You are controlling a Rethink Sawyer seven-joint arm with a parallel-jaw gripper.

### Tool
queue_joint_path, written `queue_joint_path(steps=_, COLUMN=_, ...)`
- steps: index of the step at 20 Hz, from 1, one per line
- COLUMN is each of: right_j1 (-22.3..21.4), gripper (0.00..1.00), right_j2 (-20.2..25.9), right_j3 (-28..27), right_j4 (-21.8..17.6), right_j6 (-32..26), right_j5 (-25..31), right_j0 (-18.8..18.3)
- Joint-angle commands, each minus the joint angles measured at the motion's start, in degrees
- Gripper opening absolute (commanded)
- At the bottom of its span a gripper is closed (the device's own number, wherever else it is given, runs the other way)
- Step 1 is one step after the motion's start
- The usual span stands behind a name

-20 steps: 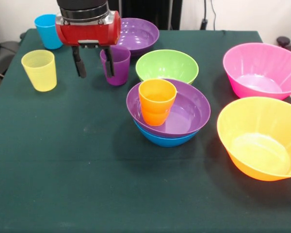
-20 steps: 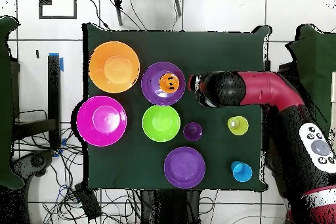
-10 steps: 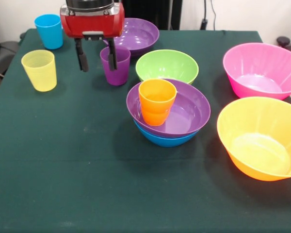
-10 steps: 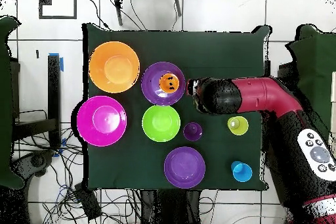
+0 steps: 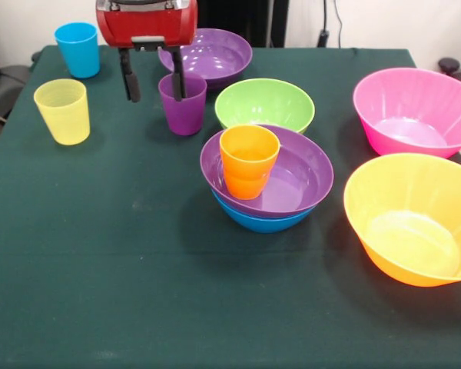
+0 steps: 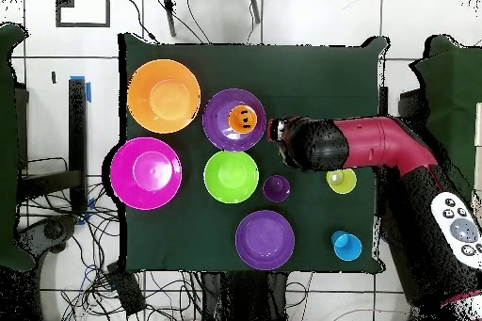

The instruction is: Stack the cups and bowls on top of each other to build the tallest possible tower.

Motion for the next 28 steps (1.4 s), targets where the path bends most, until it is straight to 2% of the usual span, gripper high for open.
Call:
queue_joint_path(steps=1, right_j1=0.8, gripper=1.00, right_j2=1.1, right_j3=3.0, right_j4=-4.1, right_j6=-8.3, right_j5=-3.1, right_j0=0.7)
queue_joint_path(steps=7, right_j1=1.5, gripper=1.00, right_j2=0.9, right_j3=2.7, right_j4=-5.5, right_j6=-8.6, right_j5=-4.3, right_j0=0.8)
queue_joint_path(steps=15, right_j1=1.8, gripper=1.00, right_j2=1.0, right_j3=1.6, right_j4=-4.8, right_j6=-9.5, right_j5=-2.6, right_j0=1.3)
queue_joint_path(steps=22, right_j1=0.6, gripper=1.00, right_j2=1.1, right_j3=2.7, right_j4=-6.4, right_j6=-8.8, right_j5=-5.0, right_j0=1.9)
queue_joint_path(steps=28, right_j1=2.1, gripper=1.00, right_j2=0.0, right_j3=1.9, right_j4=-8.0, right_j6=-6.9, right_j5=-6.3, right_j0=3.3)
